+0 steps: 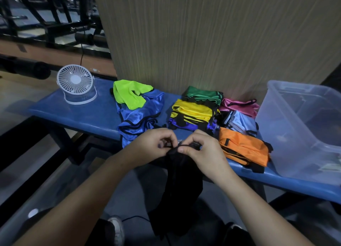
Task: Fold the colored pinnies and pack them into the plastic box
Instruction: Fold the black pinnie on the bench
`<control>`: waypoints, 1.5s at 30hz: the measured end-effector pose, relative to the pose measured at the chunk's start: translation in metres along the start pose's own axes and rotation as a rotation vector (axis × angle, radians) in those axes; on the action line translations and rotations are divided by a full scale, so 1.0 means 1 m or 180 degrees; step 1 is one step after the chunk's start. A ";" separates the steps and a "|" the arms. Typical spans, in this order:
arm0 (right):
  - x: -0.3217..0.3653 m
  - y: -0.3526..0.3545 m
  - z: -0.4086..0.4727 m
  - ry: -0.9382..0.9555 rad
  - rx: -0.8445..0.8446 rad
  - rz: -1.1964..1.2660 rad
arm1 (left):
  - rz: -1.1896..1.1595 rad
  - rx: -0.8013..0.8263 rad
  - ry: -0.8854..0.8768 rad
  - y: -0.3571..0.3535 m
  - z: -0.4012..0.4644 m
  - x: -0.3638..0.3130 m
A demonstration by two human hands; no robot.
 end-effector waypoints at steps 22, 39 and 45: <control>-0.015 0.000 -0.001 -0.0042 0.0859 -0.0468 | -0.0189 -0.0288 0.0020 0.005 -0.004 -0.010; -0.006 -0.003 -0.004 0.0027 0.0266 0.0425 | 0.0402 -0.0588 -0.0149 0.004 -0.005 -0.018; -0.022 -0.014 -0.012 -0.0094 0.0919 0.0274 | 0.0384 -0.0707 -0.0384 0.015 -0.008 -0.023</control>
Point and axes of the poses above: each hand's wrist, its own z-axis towards the middle knuckle, its own y-axis out of the back of the hand, x = y × z, the point moved 5 cm from there along z, towards the middle knuckle, and after that the axes turned 13 degrees about y, right-handed, at the moved point
